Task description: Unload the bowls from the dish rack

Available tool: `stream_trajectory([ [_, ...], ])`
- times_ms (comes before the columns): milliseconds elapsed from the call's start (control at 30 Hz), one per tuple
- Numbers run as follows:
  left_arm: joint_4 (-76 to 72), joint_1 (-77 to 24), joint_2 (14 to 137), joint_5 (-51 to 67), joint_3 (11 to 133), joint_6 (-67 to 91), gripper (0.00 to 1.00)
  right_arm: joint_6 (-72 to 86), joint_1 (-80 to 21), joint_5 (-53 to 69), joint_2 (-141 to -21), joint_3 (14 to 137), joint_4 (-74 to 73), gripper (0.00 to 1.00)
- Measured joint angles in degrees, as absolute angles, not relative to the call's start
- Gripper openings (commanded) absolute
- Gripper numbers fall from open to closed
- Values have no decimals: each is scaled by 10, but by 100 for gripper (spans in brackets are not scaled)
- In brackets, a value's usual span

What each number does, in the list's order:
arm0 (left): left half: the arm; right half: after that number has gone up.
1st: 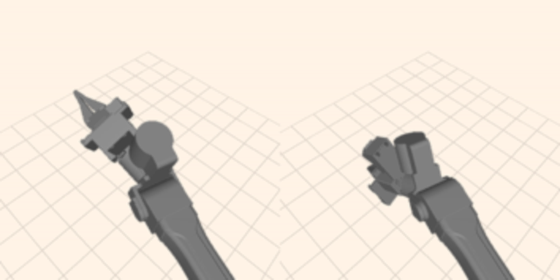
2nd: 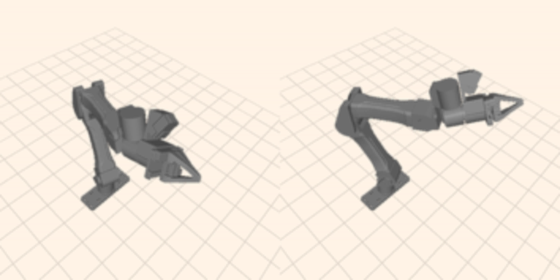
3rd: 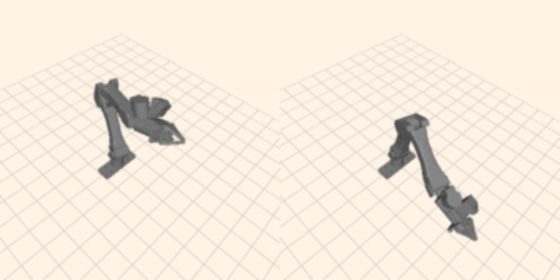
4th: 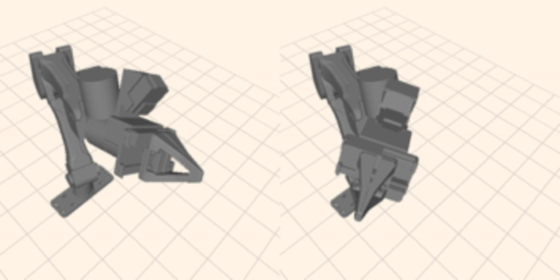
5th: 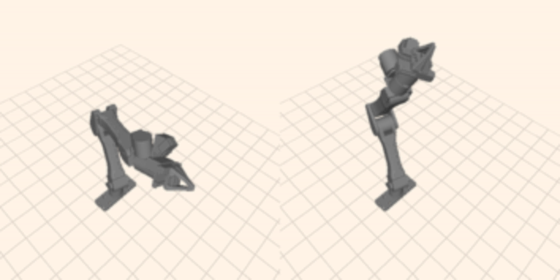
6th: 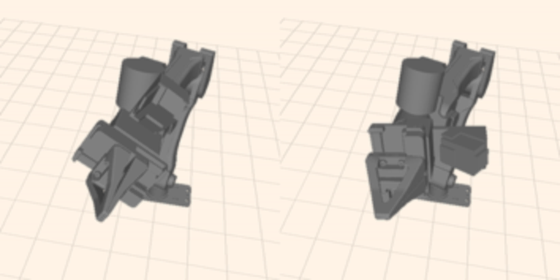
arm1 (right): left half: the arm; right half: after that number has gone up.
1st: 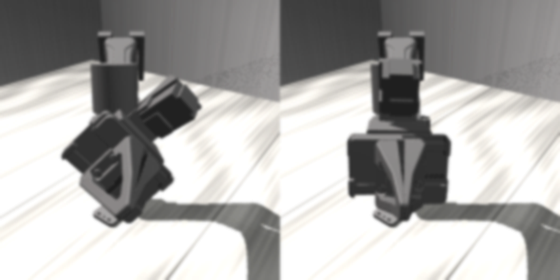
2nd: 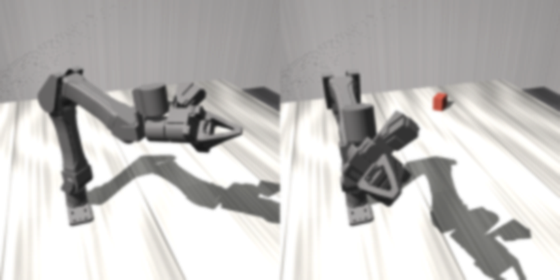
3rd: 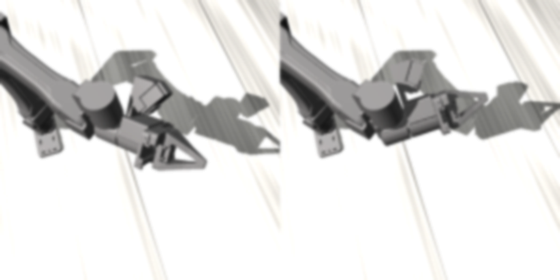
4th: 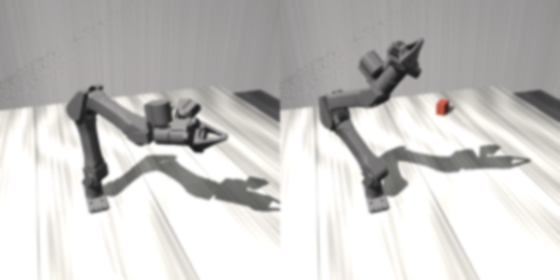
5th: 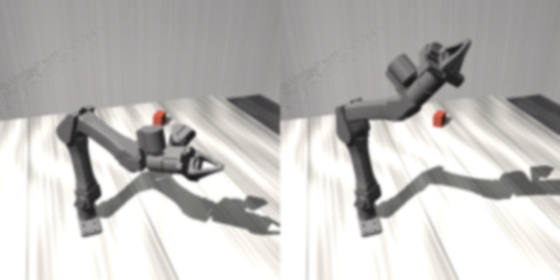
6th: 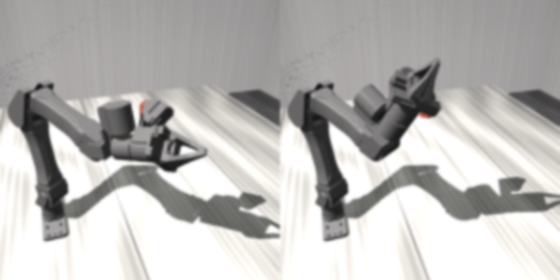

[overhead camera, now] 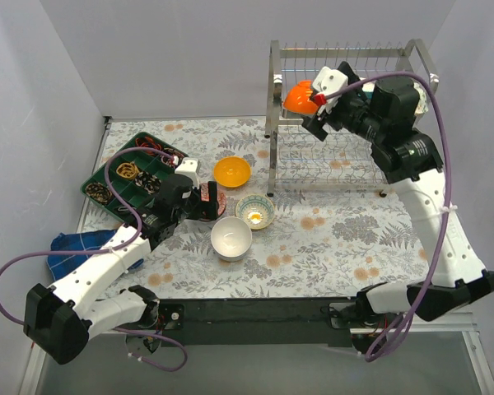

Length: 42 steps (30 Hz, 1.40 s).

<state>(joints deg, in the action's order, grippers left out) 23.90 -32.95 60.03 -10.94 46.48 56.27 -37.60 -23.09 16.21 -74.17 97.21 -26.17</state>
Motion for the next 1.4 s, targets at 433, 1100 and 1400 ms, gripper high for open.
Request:
stream_trajectory([
  [433, 234, -324, 606, -116, 458, 553, 98, -498, -218, 266, -887, 1126, -363, 99],
  [1100, 233, -314, 616, -110, 455, 548, 98, -529, -203, 281, -946, 1158, -402, 92],
  [1400, 233, -312, 617, -102, 455, 547, 98, -528, -202, 285, -954, 1176, -394, 53],
])
